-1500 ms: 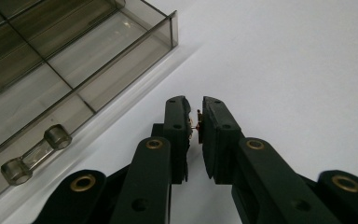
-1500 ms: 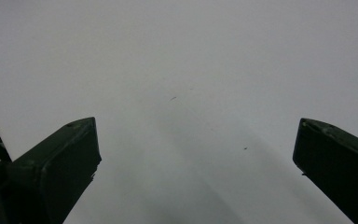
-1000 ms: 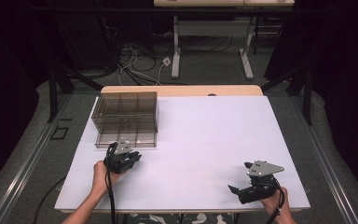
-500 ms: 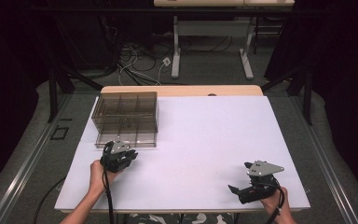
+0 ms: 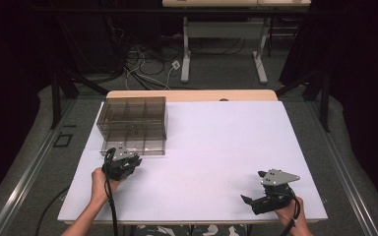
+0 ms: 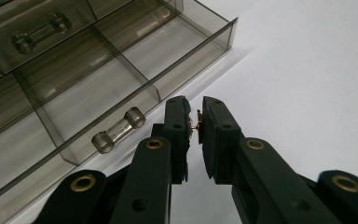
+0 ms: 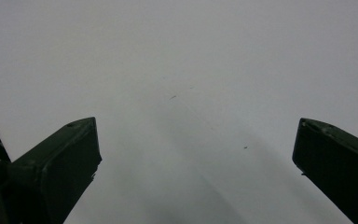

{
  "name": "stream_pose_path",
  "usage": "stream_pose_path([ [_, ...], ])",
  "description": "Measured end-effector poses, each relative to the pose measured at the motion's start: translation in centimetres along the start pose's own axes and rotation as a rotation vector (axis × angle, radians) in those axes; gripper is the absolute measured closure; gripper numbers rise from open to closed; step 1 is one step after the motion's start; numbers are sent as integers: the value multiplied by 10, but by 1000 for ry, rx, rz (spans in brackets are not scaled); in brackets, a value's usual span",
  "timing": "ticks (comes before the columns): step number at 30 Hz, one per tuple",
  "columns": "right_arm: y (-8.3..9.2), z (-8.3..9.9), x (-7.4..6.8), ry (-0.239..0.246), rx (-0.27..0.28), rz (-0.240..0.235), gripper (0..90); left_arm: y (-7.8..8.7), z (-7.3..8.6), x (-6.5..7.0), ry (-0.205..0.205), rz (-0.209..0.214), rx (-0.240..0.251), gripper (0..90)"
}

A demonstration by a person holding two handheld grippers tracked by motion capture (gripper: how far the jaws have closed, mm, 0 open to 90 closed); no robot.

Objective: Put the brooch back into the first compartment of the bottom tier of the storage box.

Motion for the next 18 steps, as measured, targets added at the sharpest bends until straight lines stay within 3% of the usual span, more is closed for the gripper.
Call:
stream_pose_path([
  [18,0,0,0,1,-1,1,0,6,0,-9,8,-29,9,808],
])
Point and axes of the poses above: each handheld gripper's, and its own axes: y roughly backward along the jaws, z roughly out of its underside, x roughly to its right, the point moved 5 cm from there along -y, roughly forward along the jaws, and after that the axes turned 12 degrees about x, right-handed, at the moved point
